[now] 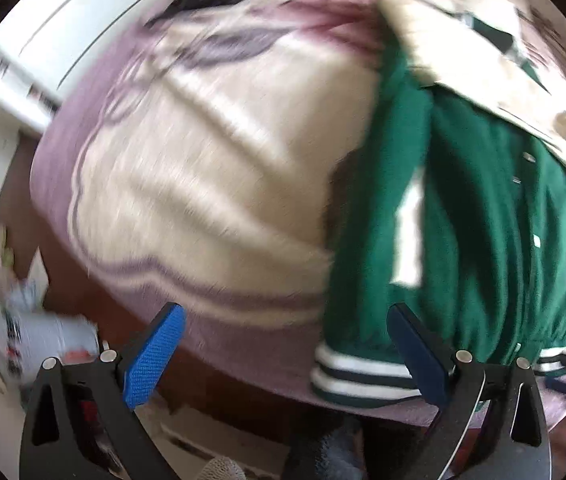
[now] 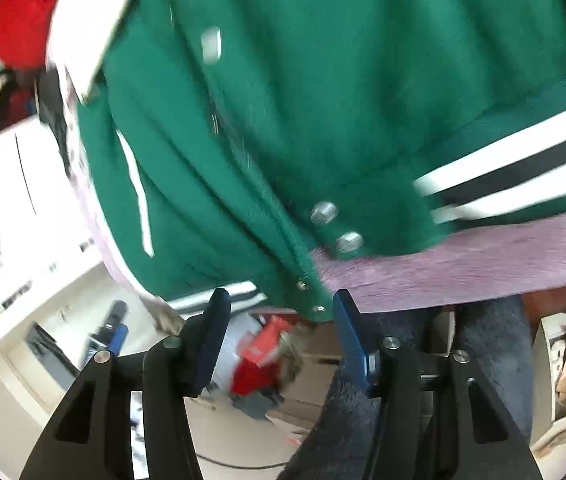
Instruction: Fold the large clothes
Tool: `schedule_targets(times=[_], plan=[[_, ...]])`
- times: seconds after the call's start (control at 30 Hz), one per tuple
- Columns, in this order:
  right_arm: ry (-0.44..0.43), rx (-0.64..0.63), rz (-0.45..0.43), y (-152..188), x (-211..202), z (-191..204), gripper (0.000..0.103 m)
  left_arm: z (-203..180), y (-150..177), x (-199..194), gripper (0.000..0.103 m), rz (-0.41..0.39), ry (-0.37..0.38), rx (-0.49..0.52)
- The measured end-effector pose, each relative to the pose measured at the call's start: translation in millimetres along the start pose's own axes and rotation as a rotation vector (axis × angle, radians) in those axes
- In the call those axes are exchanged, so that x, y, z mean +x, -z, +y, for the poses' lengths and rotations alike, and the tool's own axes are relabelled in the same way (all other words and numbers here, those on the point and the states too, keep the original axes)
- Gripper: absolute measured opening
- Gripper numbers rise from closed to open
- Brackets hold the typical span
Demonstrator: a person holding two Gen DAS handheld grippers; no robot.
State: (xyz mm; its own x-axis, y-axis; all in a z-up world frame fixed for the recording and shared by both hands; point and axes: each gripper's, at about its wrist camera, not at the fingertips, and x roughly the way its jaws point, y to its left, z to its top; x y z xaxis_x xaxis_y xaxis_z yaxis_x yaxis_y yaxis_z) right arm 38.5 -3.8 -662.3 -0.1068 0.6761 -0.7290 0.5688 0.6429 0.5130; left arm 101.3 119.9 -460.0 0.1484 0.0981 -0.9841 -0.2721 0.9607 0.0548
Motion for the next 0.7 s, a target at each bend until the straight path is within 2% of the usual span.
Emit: schedule_targets(times=[0.07,0.2,0.23,0.3,0.33,0.37,0.43,0.5,0.57,0.63,0.7], plan=[[0.001,0.05,-0.076,-7,-44,-12,0.056,-31,-9,-6,0.103,-0.029,0.018,0.056],[0.031,0.122,-0.237,-39,-145,-43,0.056,-91,-23,-7,0.103,-0.043,0.082,0.089],[0.042,0.123,-0.276,-58,-170,-49,0.056,-107,-27,-6,0.103,-0.039,0.095,0.084],[0.077,0.112,-0.333,-90,-209,-57,0.056,-136,-31,-2,0.103,-0.033,0.182,0.084],[0.093,0.107,-0.351,-118,-234,-78,0.056,-146,-33,1,0.103,-0.023,0.198,0.082],[0.101,0.093,-0.371,-139,-249,-80,0.056,-164,-34,9,0.103,0.0,0.202,0.077],[0.11,0.056,-0.393,-180,-281,-95,0.056,-193,-34,19,0.103,0.028,0.172,0.076],[0.113,0.0,-0.386,-230,-291,-96,0.056,-221,-34,29,0.103,0.034,0.105,0.102],[0.122,-0.068,-0.357,-280,-283,-86,0.056,-245,-33,35,0.103,0.027,0.022,0.121],[0.145,-0.16,-0.306,-326,-274,-89,0.056,-264,-33,39,0.103,0.021,-0.04,0.097],[0.132,-0.243,-0.251,-366,-242,-73,0.056,-276,-33,42,0.103,0.027,-0.08,0.065]])
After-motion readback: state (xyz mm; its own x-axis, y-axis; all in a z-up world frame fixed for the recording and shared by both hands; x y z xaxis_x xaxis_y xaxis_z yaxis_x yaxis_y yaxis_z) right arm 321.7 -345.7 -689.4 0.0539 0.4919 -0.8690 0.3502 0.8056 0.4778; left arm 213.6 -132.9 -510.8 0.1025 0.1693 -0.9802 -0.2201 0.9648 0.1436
